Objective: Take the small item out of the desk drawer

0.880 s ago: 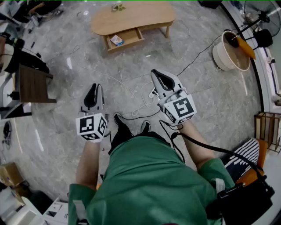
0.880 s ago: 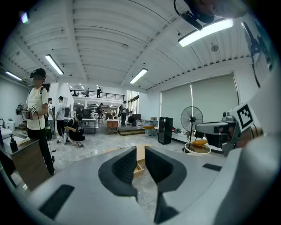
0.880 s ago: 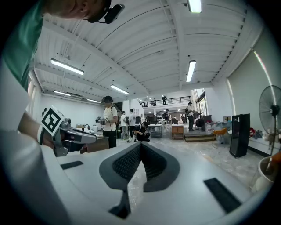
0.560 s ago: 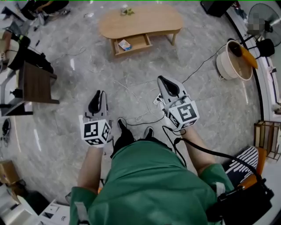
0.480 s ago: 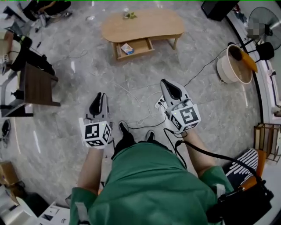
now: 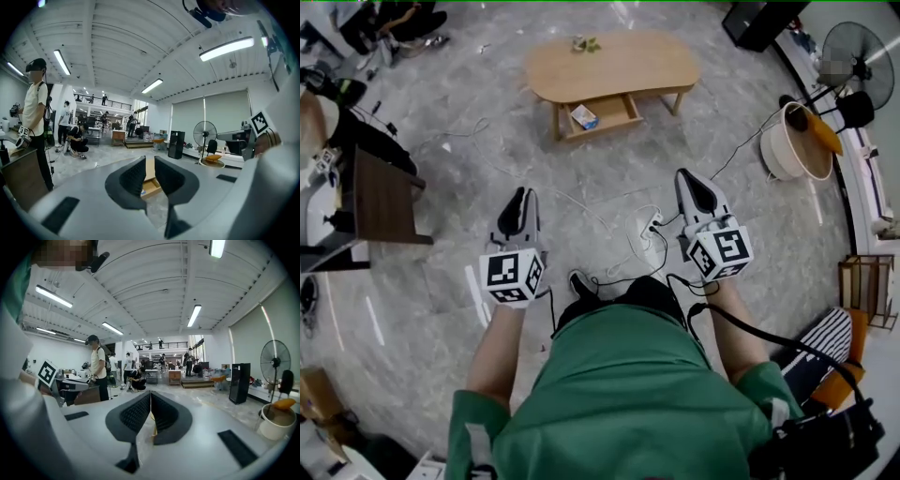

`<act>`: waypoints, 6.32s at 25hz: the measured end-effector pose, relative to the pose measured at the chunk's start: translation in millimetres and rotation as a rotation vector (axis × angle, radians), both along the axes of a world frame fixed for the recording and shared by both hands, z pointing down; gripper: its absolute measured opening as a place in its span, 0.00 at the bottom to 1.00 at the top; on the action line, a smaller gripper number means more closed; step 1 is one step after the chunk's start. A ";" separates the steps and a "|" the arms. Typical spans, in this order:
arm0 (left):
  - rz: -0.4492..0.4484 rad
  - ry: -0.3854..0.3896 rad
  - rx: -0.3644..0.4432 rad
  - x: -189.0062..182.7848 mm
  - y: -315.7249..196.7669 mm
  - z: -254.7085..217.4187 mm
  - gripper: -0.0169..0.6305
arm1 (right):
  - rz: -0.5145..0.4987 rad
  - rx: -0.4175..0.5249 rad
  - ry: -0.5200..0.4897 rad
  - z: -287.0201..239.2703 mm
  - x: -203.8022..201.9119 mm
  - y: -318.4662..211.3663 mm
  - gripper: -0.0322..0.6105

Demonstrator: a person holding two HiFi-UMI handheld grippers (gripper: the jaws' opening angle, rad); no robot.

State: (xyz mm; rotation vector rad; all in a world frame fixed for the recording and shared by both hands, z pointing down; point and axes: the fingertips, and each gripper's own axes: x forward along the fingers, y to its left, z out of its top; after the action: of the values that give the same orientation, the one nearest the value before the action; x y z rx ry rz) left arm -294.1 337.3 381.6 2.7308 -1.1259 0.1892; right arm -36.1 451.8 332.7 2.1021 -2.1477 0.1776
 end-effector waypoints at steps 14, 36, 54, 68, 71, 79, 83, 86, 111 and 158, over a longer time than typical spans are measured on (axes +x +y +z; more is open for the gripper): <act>-0.002 -0.008 -0.034 -10.8 -49.2 18.7 0.14 | -0.020 -0.057 -0.026 30.0 -13.7 -63.0 0.09; -0.123 -0.115 -0.032 150.9 -178.8 20.2 0.14 | -0.143 -0.096 -0.174 89.4 157.3 -230.2 0.09; -0.129 -0.117 -0.088 172.8 -272.5 56.5 0.14 | -0.171 -0.214 -0.196 145.7 174.3 -321.5 0.09; 0.007 -0.171 -0.191 184.9 -406.3 131.4 0.14 | -0.103 -0.417 -0.184 227.8 175.8 -437.3 0.09; 0.067 -0.181 -0.211 193.6 -426.0 153.4 0.14 | -0.115 -0.471 -0.172 257.8 173.0 -459.8 0.09; 0.138 -0.237 -0.268 225.3 -440.8 206.6 0.14 | -0.122 -0.587 -0.216 343.1 188.9 -488.3 0.15; 0.124 -0.274 -0.303 238.1 -445.2 233.6 0.14 | -0.168 -0.652 -0.228 397.6 198.0 -505.9 0.16; 0.096 -0.287 -0.327 247.1 -449.8 254.4 0.14 | -0.231 -0.706 -0.208 439.4 202.7 -519.8 0.18; -0.032 -0.255 -0.590 231.1 -411.2 433.5 0.14 | -0.488 -0.976 -0.058 697.7 182.9 -575.8 0.22; -0.068 -0.158 -0.636 226.7 -404.8 429.8 0.14 | -0.366 -1.178 -0.318 724.1 191.7 -548.6 0.11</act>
State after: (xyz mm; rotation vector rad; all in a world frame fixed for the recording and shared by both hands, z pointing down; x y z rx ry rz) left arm -67.3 -67.5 811.4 2.1376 -0.9769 0.6404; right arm 155.6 -96.8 1056.9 1.0243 -1.7400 1.3827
